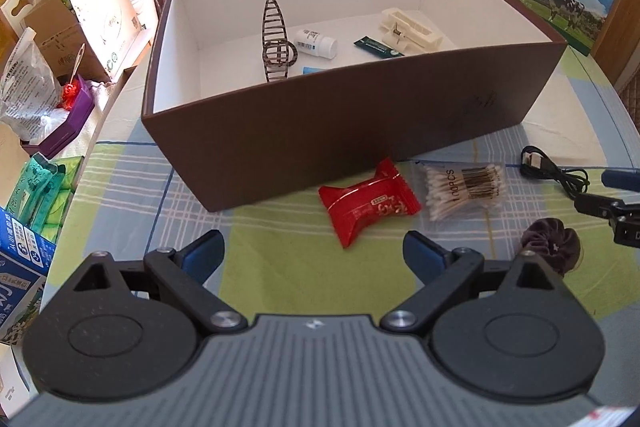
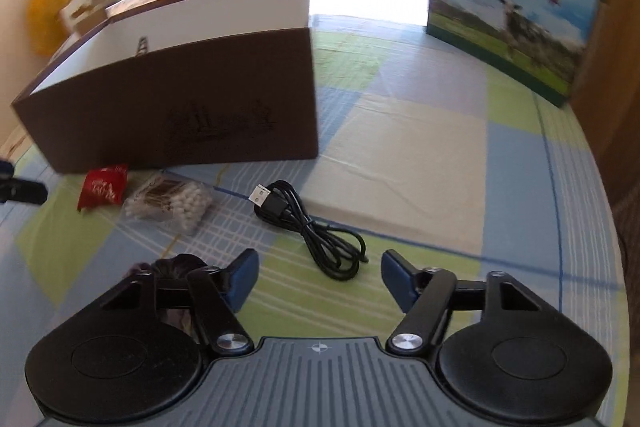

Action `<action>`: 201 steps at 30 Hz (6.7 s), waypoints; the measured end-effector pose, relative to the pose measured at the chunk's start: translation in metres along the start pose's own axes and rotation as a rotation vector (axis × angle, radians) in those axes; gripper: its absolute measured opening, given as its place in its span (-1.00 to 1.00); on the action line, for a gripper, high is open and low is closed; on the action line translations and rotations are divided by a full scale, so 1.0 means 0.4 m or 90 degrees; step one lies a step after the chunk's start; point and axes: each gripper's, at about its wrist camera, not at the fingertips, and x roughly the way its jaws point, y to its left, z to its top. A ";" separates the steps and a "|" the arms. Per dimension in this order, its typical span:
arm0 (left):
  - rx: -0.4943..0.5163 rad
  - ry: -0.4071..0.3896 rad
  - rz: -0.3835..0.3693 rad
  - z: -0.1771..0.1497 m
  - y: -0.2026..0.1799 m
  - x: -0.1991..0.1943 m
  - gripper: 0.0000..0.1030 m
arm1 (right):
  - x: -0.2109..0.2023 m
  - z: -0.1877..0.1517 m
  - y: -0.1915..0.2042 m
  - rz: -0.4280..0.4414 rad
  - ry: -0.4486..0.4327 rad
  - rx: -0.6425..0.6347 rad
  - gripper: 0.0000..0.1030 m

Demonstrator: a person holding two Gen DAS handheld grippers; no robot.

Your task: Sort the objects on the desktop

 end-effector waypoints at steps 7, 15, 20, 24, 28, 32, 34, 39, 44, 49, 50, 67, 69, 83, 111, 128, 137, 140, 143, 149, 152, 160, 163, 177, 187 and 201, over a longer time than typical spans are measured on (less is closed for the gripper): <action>-0.005 0.017 -0.007 -0.004 0.005 0.030 0.82 | 0.060 0.017 -0.010 0.024 0.021 -0.117 0.13; -0.013 0.025 -0.009 -0.007 0.009 0.050 0.82 | 0.093 0.005 -0.014 0.059 0.046 -0.138 -0.50; -0.021 0.018 -0.011 -0.001 0.005 0.064 0.79 | 0.057 -0.022 -0.029 0.032 0.058 -0.092 -0.54; -0.025 0.010 -0.016 0.009 -0.010 0.081 0.78 | 0.016 -0.055 -0.066 -0.003 0.058 -0.020 -0.54; -0.040 0.002 -0.018 0.024 -0.029 0.102 0.78 | -0.022 -0.083 -0.101 -0.036 0.056 0.037 -0.54; -0.078 0.001 -0.024 0.039 -0.042 0.128 0.76 | -0.050 -0.099 -0.128 -0.061 0.050 0.080 -0.54; -0.084 -0.002 -0.015 0.042 -0.053 0.140 0.69 | -0.061 -0.109 -0.132 -0.065 0.047 0.090 -0.54; -0.084 0.010 0.007 0.044 -0.064 0.175 0.47 | -0.064 -0.109 -0.125 -0.073 0.047 0.086 -0.54; -0.060 0.000 -0.011 0.023 -0.038 0.167 -0.08 | -0.066 -0.112 -0.125 -0.073 0.049 0.078 -0.54; -0.047 -0.004 -0.028 -0.016 0.019 0.140 -0.27 | -0.073 -0.118 -0.110 -0.056 0.056 0.065 -0.54; -0.045 -0.003 -0.032 -0.026 0.030 0.133 -0.27 | -0.075 -0.121 -0.104 -0.050 0.058 0.062 -0.54; 0.038 -0.021 -0.051 -0.134 0.029 0.010 0.35 | -0.117 -0.137 -0.007 -0.031 0.060 0.056 0.41; 0.026 -0.030 -0.045 -0.120 0.035 0.011 0.35 | -0.109 -0.117 -0.024 -0.046 0.051 0.074 0.40; 0.001 -0.055 -0.005 -0.099 0.094 -0.026 0.01 | -0.038 -0.077 -0.074 -0.097 0.057 0.110 -0.65; 0.404 -0.035 -0.100 -0.130 0.013 0.018 0.25 | -0.058 -0.101 -0.074 -0.059 0.054 0.130 -0.43; 0.409 -0.063 -0.090 -0.133 -0.004 -0.008 0.16 | -0.054 -0.097 -0.069 -0.054 0.063 0.116 -0.14; 0.521 -0.020 -0.147 -0.106 -0.033 0.054 -0.16 | -0.063 -0.104 -0.075 -0.059 0.064 0.130 -0.08; 0.435 0.004 -0.158 -0.096 -0.016 0.061 -0.44 | -0.073 -0.112 -0.084 -0.061 0.065 0.137 -0.08; 0.286 0.030 -0.150 -0.083 0.008 0.074 -0.49 | -0.078 -0.114 -0.090 -0.058 0.064 0.142 -0.08; 0.139 0.033 -0.104 -0.076 0.001 0.082 -0.48 | -0.053 -0.091 -0.083 -0.061 0.066 0.124 -0.08; 0.105 0.036 -0.090 -0.068 0.002 0.089 -0.42 | -0.033 -0.076 -0.085 -0.077 0.062 0.118 -0.08; 0.091 0.038 -0.060 -0.066 -0.012 0.082 -0.50 | -0.015 -0.066 -0.055 -0.106 0.067 0.080 -0.78; 0.089 0.039 -0.065 -0.070 -0.012 0.078 -0.52 | -0.021 -0.076 -0.041 -0.101 0.068 0.081 -0.79; 0.068 0.005 -0.090 -0.093 0.015 -0.019 -0.54 | -0.120 -0.067 0.001 -0.009 0.044 0.124 -0.80; 0.070 -0.091 -0.095 -0.025 0.029 -0.130 -0.54 | -0.170 0.061 0.094 0.094 -0.019 0.067 -0.80; 0.094 -0.185 -0.086 0.156 0.067 -0.184 -0.54 | -0.150 0.278 0.172 0.182 -0.085 -0.032 -0.80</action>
